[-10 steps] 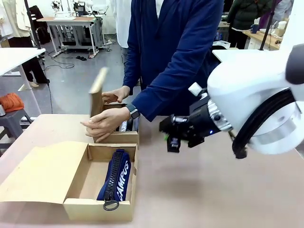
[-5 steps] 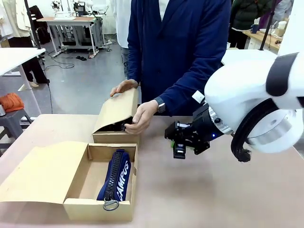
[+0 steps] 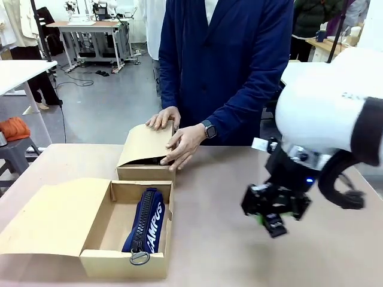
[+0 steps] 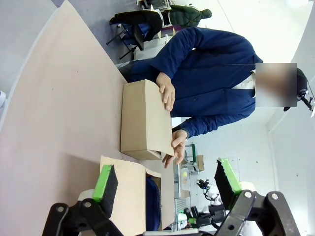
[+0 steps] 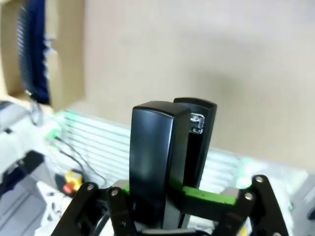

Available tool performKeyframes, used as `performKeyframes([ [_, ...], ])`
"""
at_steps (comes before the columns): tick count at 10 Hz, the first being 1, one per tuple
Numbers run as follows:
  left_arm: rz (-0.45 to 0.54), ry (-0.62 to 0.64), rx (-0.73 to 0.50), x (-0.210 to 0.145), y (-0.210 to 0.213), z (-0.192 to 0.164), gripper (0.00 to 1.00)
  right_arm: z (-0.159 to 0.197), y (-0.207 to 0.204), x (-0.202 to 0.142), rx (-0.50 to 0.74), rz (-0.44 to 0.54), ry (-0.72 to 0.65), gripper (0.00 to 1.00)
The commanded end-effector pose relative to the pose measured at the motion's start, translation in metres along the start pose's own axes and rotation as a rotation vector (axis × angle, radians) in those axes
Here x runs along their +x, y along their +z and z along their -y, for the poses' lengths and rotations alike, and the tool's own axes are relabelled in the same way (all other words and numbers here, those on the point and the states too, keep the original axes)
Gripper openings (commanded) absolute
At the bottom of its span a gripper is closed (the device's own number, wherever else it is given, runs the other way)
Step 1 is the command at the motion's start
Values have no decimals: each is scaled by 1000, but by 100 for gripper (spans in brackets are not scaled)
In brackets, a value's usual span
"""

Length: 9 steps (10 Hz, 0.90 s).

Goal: Place items inside the box.
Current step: Pick up a Pencil pouch or Stapler and place it inside the Mailer Box closest to the robot.

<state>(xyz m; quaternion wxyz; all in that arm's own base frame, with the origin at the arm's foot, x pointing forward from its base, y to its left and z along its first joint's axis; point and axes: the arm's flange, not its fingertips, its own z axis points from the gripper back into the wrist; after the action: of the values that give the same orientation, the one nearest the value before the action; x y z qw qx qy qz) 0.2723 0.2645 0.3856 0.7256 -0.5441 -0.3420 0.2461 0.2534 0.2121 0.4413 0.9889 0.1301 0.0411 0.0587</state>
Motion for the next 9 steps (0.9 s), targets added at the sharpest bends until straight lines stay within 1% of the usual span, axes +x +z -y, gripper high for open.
performKeyframes([
  [1,-8,-17,-9,-4,3,0,100,86,-48,-128,-50,20,19,21],
  [2,-8,-17,-9,-4,3,0,100,85,-50,-128,-69,4,22,21],
  [5,-8,-17,-9,-4,3,0,100,80,-52,-117,-58,-10,44,21],
  [8,-8,-17,-9,-4,3,0,100,83,-47,-95,43,34,44,21],
  [9,-8,-17,-9,-4,3,0,100,84,-47,-84,117,49,70,21],
])
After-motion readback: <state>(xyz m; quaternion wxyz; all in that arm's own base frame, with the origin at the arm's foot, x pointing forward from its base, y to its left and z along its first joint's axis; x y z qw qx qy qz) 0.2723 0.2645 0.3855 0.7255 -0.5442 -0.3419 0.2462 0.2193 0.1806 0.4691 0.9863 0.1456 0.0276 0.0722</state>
